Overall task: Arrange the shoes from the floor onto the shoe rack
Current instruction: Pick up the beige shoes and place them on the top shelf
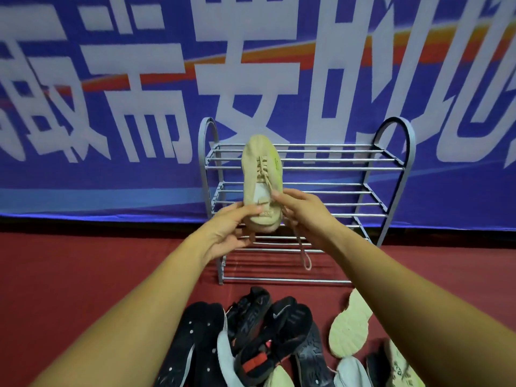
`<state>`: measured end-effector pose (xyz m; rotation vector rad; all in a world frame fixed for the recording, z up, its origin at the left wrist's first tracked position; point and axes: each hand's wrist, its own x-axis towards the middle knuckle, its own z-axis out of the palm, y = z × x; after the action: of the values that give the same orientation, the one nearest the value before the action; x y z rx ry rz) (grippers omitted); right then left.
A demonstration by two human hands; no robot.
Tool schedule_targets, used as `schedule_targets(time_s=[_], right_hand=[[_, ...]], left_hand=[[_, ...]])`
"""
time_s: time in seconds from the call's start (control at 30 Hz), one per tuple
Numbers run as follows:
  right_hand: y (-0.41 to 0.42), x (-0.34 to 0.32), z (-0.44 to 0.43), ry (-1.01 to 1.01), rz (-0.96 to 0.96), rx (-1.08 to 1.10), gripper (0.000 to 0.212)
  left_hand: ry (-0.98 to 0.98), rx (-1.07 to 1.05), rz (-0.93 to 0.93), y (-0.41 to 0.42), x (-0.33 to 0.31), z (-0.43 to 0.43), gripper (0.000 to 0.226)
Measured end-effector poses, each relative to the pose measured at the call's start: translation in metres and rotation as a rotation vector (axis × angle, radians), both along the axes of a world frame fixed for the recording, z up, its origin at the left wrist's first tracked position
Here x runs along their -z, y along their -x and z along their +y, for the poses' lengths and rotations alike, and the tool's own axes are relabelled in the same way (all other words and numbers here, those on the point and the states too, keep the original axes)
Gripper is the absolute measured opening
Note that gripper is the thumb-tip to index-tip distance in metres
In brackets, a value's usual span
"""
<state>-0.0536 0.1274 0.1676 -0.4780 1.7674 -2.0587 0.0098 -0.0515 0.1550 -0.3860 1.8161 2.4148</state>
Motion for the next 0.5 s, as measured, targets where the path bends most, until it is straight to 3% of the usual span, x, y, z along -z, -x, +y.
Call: schedule_targets(time_s=[0.17,0.4,0.5], right_hand=[[0.014,-0.003,-0.026,-0.019,-0.020,0.001,0.030],[0.037,-0.001,-0.066,0.001,-0.009,0.049,0.042],[0.052,-0.004,-0.086,0.010,0.037,0.103,0.042]], left_hand=[[-0.076,-0.152,0.050,0.022,-0.008,-0.018,0.022],[-0.028,-0.279,0.100,0.054,-0.021,-0.047,0.042],[-0.094,-0.294,0.106,0.067,-0.017,-0.055,0.046]])
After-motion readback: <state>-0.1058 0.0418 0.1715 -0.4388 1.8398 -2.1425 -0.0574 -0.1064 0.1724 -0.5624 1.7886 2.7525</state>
